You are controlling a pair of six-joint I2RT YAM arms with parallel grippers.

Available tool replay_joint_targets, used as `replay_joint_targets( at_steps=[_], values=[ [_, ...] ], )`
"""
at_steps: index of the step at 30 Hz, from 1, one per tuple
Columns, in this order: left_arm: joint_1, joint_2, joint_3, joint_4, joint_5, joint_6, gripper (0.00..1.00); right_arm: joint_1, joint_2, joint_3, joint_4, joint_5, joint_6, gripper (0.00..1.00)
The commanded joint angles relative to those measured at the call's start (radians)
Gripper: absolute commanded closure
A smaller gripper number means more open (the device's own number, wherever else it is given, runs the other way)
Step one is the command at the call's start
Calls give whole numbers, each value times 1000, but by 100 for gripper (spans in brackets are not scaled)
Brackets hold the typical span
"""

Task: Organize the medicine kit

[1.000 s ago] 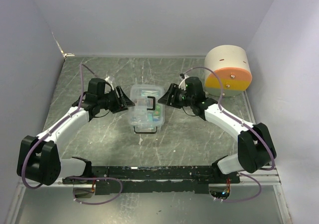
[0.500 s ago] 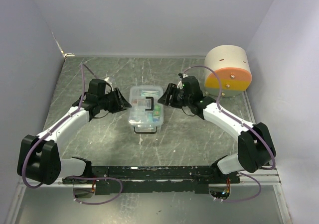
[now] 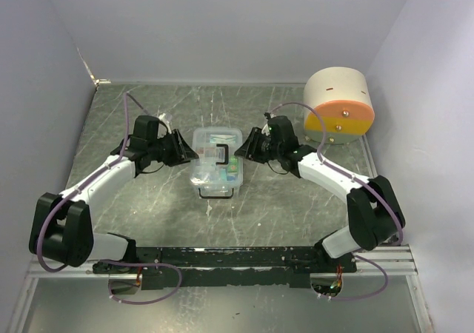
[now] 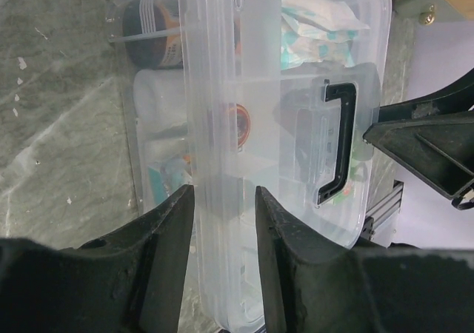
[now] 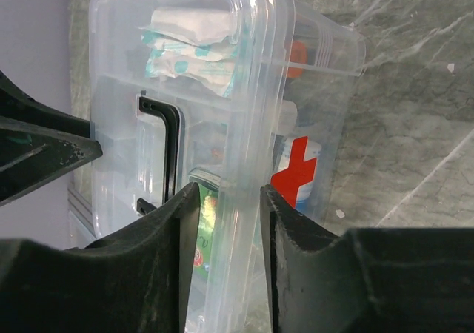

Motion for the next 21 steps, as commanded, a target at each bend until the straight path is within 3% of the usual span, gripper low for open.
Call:
replay_joint_targets(
  at_steps=[1, 6, 10, 13, 17, 21],
  values=[
    [-2, 39, 13, -26, -13, 32, 50, 2, 24, -31, -25, 23, 14, 61],
    [-2, 10, 104, -132, -109, 94, 32, 1, 38, 179, -134, 155, -109, 42],
    [-2, -69, 154, -247, -225, 137, 16, -3, 107, 320, -159, 190, -207, 33],
    [-1, -142, 133, -269, -207, 166, 6, -5, 179, 401, -167, 185, -287, 28],
    [-2, -246, 60, -275, -156, 149, 2, -7, 284, 521, -163, 75, -477, 25],
    [-2, -313, 4, -288, -75, 106, 5, -11, 403, 640, -207, -47, -632, 24]
  ],
)
